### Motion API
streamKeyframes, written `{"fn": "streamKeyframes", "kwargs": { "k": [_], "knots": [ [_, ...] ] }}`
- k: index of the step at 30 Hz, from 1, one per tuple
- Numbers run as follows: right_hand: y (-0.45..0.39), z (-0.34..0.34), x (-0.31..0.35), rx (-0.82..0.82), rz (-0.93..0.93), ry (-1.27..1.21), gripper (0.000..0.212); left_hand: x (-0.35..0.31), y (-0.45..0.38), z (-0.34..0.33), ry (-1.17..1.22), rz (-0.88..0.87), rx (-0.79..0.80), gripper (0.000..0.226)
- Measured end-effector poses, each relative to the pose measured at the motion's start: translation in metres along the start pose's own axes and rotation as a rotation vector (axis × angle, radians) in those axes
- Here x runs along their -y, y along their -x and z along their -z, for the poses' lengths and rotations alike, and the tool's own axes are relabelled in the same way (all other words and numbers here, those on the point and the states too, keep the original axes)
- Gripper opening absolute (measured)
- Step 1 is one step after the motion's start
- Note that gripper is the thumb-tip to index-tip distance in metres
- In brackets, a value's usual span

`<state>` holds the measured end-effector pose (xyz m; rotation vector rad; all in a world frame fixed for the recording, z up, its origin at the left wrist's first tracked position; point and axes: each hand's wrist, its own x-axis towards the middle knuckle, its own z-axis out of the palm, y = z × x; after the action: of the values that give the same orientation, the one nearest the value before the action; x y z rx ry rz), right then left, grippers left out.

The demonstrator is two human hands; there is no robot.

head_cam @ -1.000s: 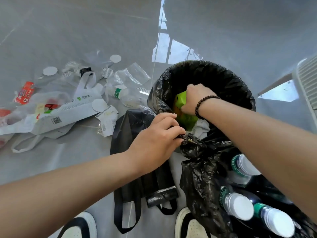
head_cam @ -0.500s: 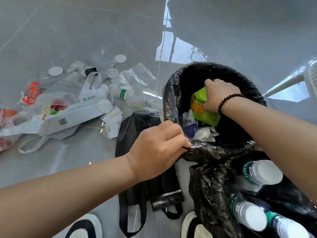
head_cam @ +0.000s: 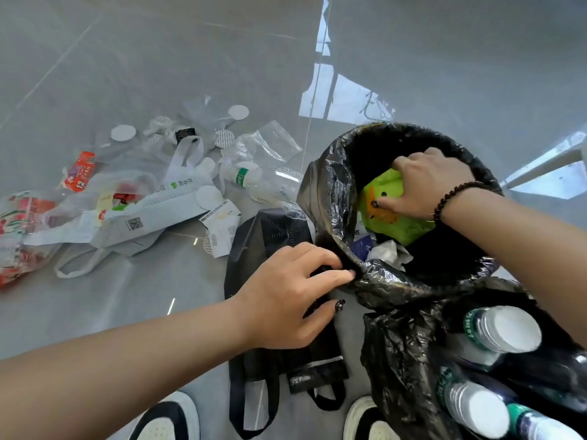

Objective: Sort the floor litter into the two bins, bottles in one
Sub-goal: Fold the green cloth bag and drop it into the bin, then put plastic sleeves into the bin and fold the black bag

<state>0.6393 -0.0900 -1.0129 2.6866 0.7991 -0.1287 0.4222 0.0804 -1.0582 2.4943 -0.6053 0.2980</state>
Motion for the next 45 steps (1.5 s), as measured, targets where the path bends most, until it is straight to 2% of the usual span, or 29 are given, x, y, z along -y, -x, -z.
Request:
{"fn": "streamKeyframes", "kwargs": {
  "k": [2, 5, 8, 10, 13, 15, 17, 20, 23, 26, 28, 30, 32, 34, 35, 37, 40, 42, 44, 45],
  "knots": [
    [0.012, 0.019, 0.005, -0.178, 0.004, -0.092, 0.039, 0.000, 0.009, 0.001, 0.031, 0.042, -0.007, 0.037],
    [0.042, 0.059, 0.030, -0.460, 0.053, -0.424, 0.030, 0.003, 0.031, 0.002, 0.085, 0.181, -0.014, 0.041],
    [0.076, 0.097, 0.079, -0.488, 0.236, -0.674, 0.027, 0.007, 0.072, 0.001, 0.151, 0.428, -0.026, 0.038],
    [0.090, 0.101, 0.110, -0.369, 0.350, -0.709, 0.028, 0.007, 0.096, 0.000, 0.283, 0.703, -0.071, 0.033],
    [0.093, 0.083, 0.162, -0.048, 0.493, -0.546, 0.029, 0.018, 0.132, -0.009, 0.436, 1.204, -0.220, 0.029],
    [0.089, 0.067, 0.195, 0.136, 0.545, -0.448, 0.029, 0.030, 0.157, -0.011, 0.477, 1.422, -0.332, 0.028],
    [0.085, 0.052, 0.224, 0.257, 0.561, -0.385, 0.025, 0.045, 0.180, -0.006, 0.459, 1.557, -0.407, 0.025],
    [0.082, 0.035, 0.263, 0.413, 0.578, -0.308, 0.018, 0.071, 0.215, 0.007, 0.253, 1.699, -0.308, 0.036],
    [0.081, 0.021, 0.289, 0.534, 0.589, -0.244, 0.016, 0.084, 0.245, 0.013, 0.116, 1.914, -0.013, 0.060],
    [0.085, 0.011, 0.305, 0.601, 0.591, -0.218, 0.022, 0.074, 0.265, 0.008, 0.076, 1.958, 0.239, 0.073],
    [0.088, 0.009, 0.313, 0.627, 0.608, -0.204, 0.018, 0.066, 0.277, 0.000, -0.002, 1.848, 0.372, 0.078],
    [0.089, 0.008, 0.318, 0.643, 0.621, -0.187, 0.017, 0.065, 0.289, -0.005, -0.061, 1.742, 0.419, 0.076],
    [0.090, 0.005, 0.324, 0.657, 0.620, -0.177, 0.016, 0.067, 0.299, -0.004, 0.001, 1.680, 0.407, 0.063],
    [0.091, 0.002, 0.327, 0.665, 0.613, -0.169, 0.016, 0.072, 0.304, 0.000, 0.043, 1.611, 0.402, 0.034],
    [0.091, 0.001, 0.328, 0.666, 0.615, -0.163, 0.017, 0.075, 0.305, 0.005, 0.044, 1.593, 0.378, 0.024],
    [0.092, 0.000, 0.330, 0.661, 0.618, -0.159, 0.022, 0.081, 0.306, 0.013, 0.049, 1.606, 0.229, 0.031],
    [0.092, -0.002, 0.332, 0.618, 0.566, -0.249, 0.031, 0.088, 0.298, 0.022, 0.133, 1.661, -0.122, 0.047],
    [0.088, -0.004, 0.331, 0.558, 0.499, -0.402, 0.040, 0.090, 0.285, 0.029, 0.364, 1.689, -0.401, 0.045],
    [0.084, -0.003, 0.329, 0.485, 0.460, -0.577, 0.058, 0.090, 0.266, 0.036, 0.708, 1.697, -0.661, 0.025],
    [0.082, 0.000, 0.327, 0.461, 0.449, -0.663, 0.068, 0.088, 0.255, 0.039, 0.880, 1.702, -0.742, 0.024]
  ]
}}
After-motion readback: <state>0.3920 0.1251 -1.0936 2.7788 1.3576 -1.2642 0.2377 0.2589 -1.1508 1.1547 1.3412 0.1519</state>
